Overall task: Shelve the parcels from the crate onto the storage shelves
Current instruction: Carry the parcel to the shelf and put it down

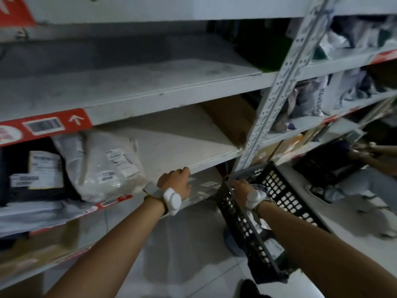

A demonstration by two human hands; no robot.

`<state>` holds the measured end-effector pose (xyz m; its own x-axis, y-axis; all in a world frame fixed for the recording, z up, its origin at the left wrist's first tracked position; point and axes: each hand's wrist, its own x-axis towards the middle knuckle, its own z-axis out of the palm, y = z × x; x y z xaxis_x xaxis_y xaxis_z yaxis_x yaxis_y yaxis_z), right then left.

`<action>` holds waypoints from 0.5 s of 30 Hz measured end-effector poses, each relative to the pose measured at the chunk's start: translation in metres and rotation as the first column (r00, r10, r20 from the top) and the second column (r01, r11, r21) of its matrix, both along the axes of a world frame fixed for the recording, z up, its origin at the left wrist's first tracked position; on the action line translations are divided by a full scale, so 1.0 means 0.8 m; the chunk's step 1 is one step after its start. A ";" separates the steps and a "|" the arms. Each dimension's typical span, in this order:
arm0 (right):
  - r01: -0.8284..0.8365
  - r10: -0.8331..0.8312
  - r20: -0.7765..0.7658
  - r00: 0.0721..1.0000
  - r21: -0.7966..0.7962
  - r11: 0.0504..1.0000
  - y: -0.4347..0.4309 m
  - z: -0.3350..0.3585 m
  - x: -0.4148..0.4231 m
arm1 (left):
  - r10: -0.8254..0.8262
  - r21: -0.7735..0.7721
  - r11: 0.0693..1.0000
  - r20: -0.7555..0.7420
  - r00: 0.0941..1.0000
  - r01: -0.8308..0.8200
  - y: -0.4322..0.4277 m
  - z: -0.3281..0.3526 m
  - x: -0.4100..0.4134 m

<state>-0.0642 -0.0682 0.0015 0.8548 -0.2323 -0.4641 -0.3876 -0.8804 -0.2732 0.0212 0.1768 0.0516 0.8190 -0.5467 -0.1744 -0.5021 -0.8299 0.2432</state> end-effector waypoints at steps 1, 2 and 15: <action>-0.023 0.023 -0.016 1.000 0.000 1.000 -0.037 -0.008 -0.020 | -0.005 0.017 1.000 -0.018 1.000 0.006 -0.028 -0.008 -0.009; -0.002 0.003 -0.020 1.000 0.033 0.999 -0.066 -0.019 -0.037 | -0.003 0.030 1.000 -0.044 0.999 0.004 -0.047 -0.018 -0.016; 0.219 -0.192 -0.298 0.935 0.058 0.974 -0.319 -0.171 -0.152 | 0.048 0.187 0.981 -0.513 0.857 0.057 -0.298 -0.191 -0.088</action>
